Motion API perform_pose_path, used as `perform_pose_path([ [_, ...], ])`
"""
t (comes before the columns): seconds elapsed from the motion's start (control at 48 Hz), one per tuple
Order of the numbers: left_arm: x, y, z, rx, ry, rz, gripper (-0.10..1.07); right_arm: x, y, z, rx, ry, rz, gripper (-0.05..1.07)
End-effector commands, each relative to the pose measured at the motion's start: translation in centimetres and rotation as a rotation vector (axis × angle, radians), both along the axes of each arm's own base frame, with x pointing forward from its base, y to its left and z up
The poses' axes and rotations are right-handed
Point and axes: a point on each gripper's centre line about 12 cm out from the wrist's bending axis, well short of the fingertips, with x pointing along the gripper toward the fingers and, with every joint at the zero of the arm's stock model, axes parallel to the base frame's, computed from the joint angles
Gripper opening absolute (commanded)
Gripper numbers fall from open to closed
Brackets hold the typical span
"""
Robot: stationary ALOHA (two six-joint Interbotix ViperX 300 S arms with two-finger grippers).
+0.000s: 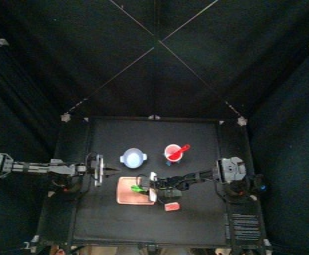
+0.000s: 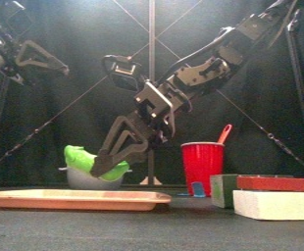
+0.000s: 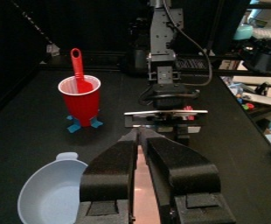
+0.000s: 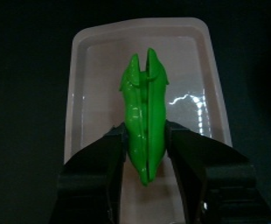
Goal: Place peas on plate
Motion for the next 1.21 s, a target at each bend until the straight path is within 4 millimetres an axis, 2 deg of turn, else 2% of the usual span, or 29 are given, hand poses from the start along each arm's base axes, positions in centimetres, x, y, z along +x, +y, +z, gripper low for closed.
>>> perform_pose_path([
  [0.0, 0.2, 0.1, 0.4, 0.001, -0.014, 0.004, 0.55, 0.9, 0.1, 1.5, 0.004, -0.044, -0.001, 0.72],
  [0.188, 0.2, 0.1, 0.5, 0.001, -0.014, 0.004, 0.55, 1.1, 0.1, 0.6, 0.004, -0.021, 0.000, 0.79],
  [0.5, 0.2, 0.1, 0.4, 0.001, -0.011, 0.004, 0.55, 1.1, 0.1, 0.6, 0.028, -0.010, -0.020, 0.91],
  [0.688, 0.2, 0.1, 0.4, 0.002, -0.011, 0.003, 0.55, 0.9, 0.1, 1.5, 0.034, -0.026, -0.024, 0.98],
  [1.188, 0.2, 0.1, 0.4, 0.001, -0.011, 0.004, 0.55, 0.1, 0.1, 4.4, 0.032, -0.080, -0.018, 0.98],
])
